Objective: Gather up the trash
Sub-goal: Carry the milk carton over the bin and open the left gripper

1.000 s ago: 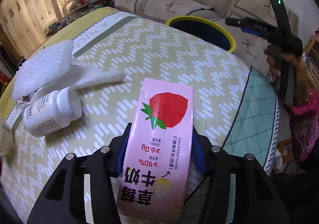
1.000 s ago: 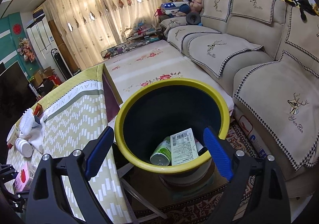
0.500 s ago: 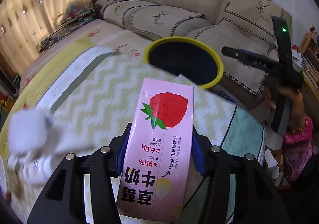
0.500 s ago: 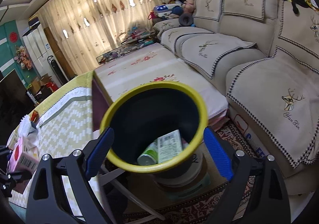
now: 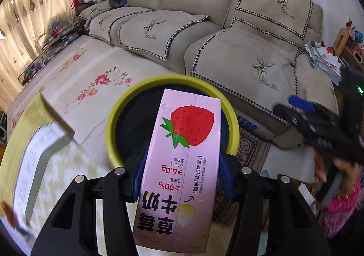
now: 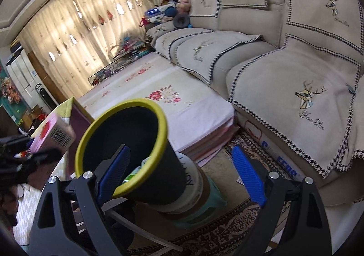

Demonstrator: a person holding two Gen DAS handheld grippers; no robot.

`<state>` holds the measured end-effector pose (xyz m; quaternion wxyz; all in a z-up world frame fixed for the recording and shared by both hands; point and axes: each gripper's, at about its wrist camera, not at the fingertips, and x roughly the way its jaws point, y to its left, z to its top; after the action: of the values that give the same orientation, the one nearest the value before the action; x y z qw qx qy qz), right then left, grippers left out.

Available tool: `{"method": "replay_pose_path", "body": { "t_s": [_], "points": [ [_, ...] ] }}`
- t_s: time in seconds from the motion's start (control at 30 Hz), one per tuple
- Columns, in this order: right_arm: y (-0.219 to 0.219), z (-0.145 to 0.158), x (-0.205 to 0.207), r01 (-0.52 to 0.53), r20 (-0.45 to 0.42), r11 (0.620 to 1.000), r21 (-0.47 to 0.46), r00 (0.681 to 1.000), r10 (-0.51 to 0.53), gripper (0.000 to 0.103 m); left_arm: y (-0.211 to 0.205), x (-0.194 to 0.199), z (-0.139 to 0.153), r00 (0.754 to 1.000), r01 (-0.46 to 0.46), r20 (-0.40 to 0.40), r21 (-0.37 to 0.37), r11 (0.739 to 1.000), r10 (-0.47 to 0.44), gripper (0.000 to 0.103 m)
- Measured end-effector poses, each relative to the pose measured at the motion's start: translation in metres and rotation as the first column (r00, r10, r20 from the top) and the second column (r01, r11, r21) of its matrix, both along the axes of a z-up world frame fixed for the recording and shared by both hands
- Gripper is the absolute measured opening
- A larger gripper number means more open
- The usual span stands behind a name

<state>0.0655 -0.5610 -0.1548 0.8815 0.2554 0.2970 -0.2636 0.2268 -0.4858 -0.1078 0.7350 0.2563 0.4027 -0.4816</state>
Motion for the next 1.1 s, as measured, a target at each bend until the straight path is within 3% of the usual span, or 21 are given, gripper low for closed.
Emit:
{"method": "replay_pose_path", "body": {
  "t_s": [0.13, 0.2, 0.3, 0.47, 0.67, 0.83, 1.1],
  "points": [
    [-0.006, -0.002, -0.004, 0.005, -0.007, 1.0, 0.007, 1.0, -0.005, 0.086, -0.034, 0.019, -0.013, 0.999, -0.035, -0.001, 0.004, 0.999, 0.035, 0.055],
    [-0.006, -0.003, -0.003, 0.003, -0.006, 1.0, 0.012, 1.0, -0.003, 0.086, -0.043, 0.027, -0.016, 0.998, -0.064, 0.004, -0.004, 0.998, 0.064, 0.076],
    [-0.003, -0.002, 0.0, -0.009, -0.006, 1.0, 0.011, 1.0, 0.009, 0.086, -0.039, 0.034, -0.011, 0.994, -0.109, 0.003, -0.045, 0.993, 0.109, 0.081],
    [0.008, -0.001, 0.007, -0.042, -0.003, 0.999, 0.016, 0.999, 0.042, 0.087, 0.012, 0.025, 0.014, 0.984, -0.176, 0.003, -0.14, 0.974, 0.178, 0.087],
    [0.035, 0.003, 0.025, -0.107, -0.012, 0.994, 0.008, 0.994, 0.107, 0.087, 0.118, -0.003, 0.041, 0.957, -0.27, 0.033, -0.256, 0.928, 0.287, 0.092],
    [0.062, 0.011, 0.046, -0.177, -0.023, 0.984, -0.02, 0.984, 0.176, 0.087, 0.225, -0.012, 0.051, 0.899, -0.396, 0.052, -0.322, 0.86, 0.434, 0.095],
    [0.138, 0.031, 0.099, -0.35, -0.056, 0.934, -0.073, 0.937, 0.346, 0.088, 0.381, -0.007, 0.049, 0.74, -0.582, 0.146, -0.351, 0.733, 0.657, 0.097]
  ]
}}
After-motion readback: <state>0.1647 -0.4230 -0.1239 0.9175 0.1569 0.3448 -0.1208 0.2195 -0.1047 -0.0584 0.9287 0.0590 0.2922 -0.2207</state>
